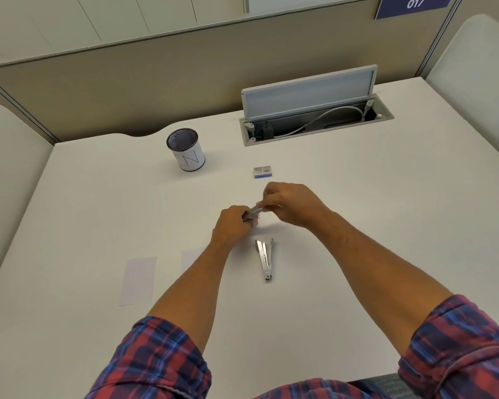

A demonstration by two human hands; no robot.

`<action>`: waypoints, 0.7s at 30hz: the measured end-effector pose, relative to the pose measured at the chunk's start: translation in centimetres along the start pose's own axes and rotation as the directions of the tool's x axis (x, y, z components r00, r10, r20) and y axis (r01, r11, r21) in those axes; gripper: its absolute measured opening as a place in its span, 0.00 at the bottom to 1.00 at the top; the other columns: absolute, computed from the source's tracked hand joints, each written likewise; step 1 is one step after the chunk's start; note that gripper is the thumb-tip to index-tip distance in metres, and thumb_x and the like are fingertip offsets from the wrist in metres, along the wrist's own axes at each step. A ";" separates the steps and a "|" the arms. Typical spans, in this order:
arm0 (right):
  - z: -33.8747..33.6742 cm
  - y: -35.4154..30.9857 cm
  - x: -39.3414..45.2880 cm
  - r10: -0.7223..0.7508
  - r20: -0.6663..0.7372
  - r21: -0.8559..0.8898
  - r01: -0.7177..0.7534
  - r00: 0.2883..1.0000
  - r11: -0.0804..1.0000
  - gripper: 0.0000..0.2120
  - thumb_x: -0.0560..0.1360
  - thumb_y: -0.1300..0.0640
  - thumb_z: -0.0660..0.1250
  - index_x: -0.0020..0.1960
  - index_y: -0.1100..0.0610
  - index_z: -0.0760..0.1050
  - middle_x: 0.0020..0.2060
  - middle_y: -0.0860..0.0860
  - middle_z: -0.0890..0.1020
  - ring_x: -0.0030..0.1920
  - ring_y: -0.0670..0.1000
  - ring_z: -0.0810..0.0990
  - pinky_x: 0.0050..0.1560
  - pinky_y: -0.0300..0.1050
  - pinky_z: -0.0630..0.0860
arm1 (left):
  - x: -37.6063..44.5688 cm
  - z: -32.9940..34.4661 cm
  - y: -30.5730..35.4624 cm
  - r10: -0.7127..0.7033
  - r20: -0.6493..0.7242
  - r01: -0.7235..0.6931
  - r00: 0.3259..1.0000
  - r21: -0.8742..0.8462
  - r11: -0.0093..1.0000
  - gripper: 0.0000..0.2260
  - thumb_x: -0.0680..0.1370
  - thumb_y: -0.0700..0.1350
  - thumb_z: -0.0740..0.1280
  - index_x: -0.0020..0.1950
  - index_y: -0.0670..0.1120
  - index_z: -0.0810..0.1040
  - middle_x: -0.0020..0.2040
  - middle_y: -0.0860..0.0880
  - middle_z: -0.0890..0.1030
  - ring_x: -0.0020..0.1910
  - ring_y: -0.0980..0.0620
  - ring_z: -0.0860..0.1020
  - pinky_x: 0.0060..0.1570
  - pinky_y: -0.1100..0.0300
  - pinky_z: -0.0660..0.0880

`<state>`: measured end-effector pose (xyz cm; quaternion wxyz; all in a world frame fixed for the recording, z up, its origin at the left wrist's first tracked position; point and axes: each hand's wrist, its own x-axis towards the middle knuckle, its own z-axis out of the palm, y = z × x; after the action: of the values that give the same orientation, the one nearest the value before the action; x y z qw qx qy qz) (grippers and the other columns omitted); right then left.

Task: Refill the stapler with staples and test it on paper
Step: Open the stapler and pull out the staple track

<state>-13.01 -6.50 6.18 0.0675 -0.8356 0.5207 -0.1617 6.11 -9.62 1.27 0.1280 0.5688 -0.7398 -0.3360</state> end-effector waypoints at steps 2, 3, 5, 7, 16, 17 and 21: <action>-0.2 0.0 0.0 0.057 0.038 0.016 -0.057 0.998 0.998 0.10 0.78 0.56 0.71 0.58 0.50 0.85 0.51 0.49 0.83 0.48 0.52 0.82 0.42 0.47 0.78 | -0.1 -0.1 -0.2 0.004 0.027 -0.003 1.000 -0.046 0.999 0.10 0.72 0.50 0.75 0.37 0.46 0.79 0.33 0.48 0.79 0.34 0.50 0.75 0.36 0.57 0.69; -0.2 0.1 -0.2 0.076 0.026 0.054 -0.078 0.997 0.996 0.10 0.78 0.56 0.71 0.58 0.51 0.85 0.51 0.49 0.83 0.48 0.52 0.82 0.43 0.48 0.78 | -0.2 -0.2 -0.2 -0.005 0.038 0.008 0.999 -0.091 0.996 0.12 0.71 0.52 0.76 0.37 0.46 0.79 0.33 0.50 0.79 0.34 0.50 0.75 0.36 0.57 0.69; -0.1 0.4 -0.4 0.123 0.001 0.110 -0.122 0.992 0.986 0.09 0.77 0.57 0.72 0.57 0.52 0.85 0.51 0.49 0.83 0.48 0.52 0.82 0.43 0.47 0.77 | -0.3 -0.5 0.1 -0.019 0.002 0.019 1.000 -0.163 0.986 0.18 0.71 0.55 0.76 0.33 0.47 0.73 0.28 0.54 0.73 0.30 0.53 0.70 0.34 0.58 0.65; -0.1 0.7 -0.3 0.149 0.002 0.123 -0.148 0.989 0.981 0.09 0.78 0.57 0.72 0.57 0.53 0.85 0.51 0.50 0.84 0.49 0.52 0.81 0.44 0.43 0.74 | -0.3 -0.5 0.4 -0.021 -0.022 0.016 1.000 -0.181 0.983 0.20 0.72 0.54 0.75 0.31 0.48 0.68 0.28 0.53 0.69 0.29 0.53 0.67 0.33 0.58 0.63; -2.4 0.6 0.6 0.126 -0.009 0.197 -0.122 0.992 0.973 0.11 0.77 0.57 0.73 0.59 0.52 0.85 0.52 0.51 0.84 0.50 0.51 0.80 0.51 0.50 0.80 | -0.5 -0.7 2.1 -0.056 -0.108 0.032 0.993 -0.211 0.977 0.06 0.67 0.44 0.64 0.42 0.49 0.76 0.36 0.50 0.79 0.35 0.48 0.73 0.35 0.58 0.69; -3.0 0.5 1.0 0.120 -0.010 0.195 -0.115 0.993 0.974 0.11 0.77 0.57 0.73 0.59 0.52 0.85 0.52 0.52 0.84 0.50 0.51 0.80 0.51 0.49 0.79 | -0.4 -0.8 2.2 -0.043 -0.093 0.018 0.995 -0.253 0.967 0.09 0.66 0.43 0.63 0.45 0.50 0.77 0.38 0.51 0.80 0.37 0.48 0.75 0.37 0.58 0.70; -4.8 0.1 2.4 0.080 0.029 0.129 -0.083 0.996 0.988 0.12 0.77 0.58 0.72 0.60 0.54 0.84 0.54 0.52 0.83 0.48 0.47 0.75 0.47 0.42 0.72 | -0.4 -1.4 2.6 -0.038 0.011 0.040 0.999 -0.332 0.943 0.10 0.65 0.45 0.64 0.43 0.46 0.80 0.36 0.52 0.79 0.35 0.51 0.74 0.37 0.58 0.69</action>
<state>-13.74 -8.44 11.15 0.1345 -0.8094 0.5418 -0.1824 5.07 -9.44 4.01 0.2138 0.5530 -0.6615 -0.4593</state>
